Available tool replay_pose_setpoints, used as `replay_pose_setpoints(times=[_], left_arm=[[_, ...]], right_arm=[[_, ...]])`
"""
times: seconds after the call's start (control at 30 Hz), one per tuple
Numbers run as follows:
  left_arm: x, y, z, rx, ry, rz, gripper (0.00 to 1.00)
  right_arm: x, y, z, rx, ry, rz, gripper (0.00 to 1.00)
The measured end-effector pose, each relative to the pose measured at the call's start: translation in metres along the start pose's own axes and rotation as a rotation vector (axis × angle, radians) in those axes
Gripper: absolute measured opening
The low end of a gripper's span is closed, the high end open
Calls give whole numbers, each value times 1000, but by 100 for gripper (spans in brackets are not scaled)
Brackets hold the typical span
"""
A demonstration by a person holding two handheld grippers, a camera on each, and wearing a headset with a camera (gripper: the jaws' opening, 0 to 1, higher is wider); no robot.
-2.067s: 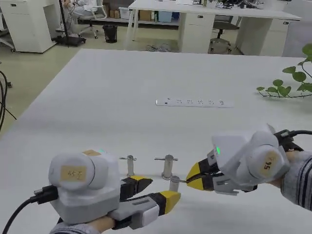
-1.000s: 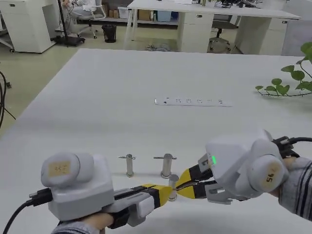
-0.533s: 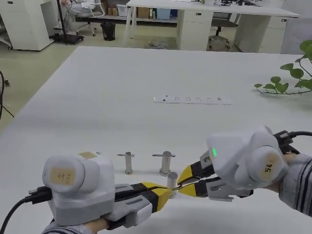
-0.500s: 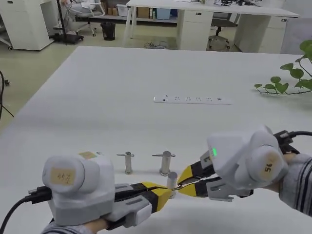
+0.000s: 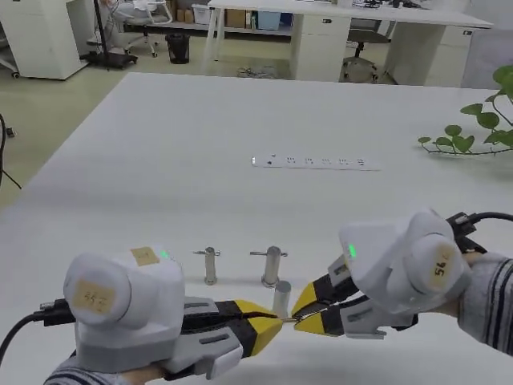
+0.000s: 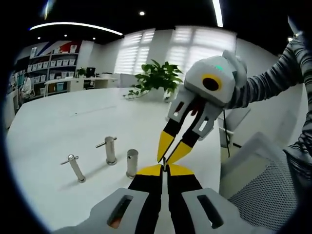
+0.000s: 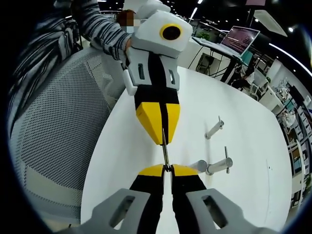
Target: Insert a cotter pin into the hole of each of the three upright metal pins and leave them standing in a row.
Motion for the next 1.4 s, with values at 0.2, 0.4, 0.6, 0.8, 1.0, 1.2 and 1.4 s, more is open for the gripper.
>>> replay_pose_setpoints(times=[0.2,0.4,0.6,0.8,1.0,1.2,1.4], left_arm=[[-1,-1,3,14,-14,-5,0],[-1,-6,3,44,-17,-56,0],[1,-9,2,44,-13,-88,3],[4,-16,0,60,-4,-136,15],[10,-25,1,73,-5,-197,21],[18,-35,4,62,-19,-255,24],[26,-46,8,27,-26,-299,24]], right_arm=[[0,-1,-1,-27,-13,-4,0],[0,0,0,-54,-29,11,0],[-2,3,1,-46,-29,38,0],[-8,13,13,-17,-61,84,0],[-11,22,31,17,-124,119,0],[-12,30,45,40,-160,140,0],[-11,35,55,57,-180,155,0]])
Point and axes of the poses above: the centre of the closed fingertips' face, and the gripper's own axes: x roughly forward along the fingers, y roughly to its right, z roughly out of its underside, the point moved 1 cm from there along -x, roughly backward along the fingers, and after that the axes turned 2 degrees about y, right-handed, at the moved point
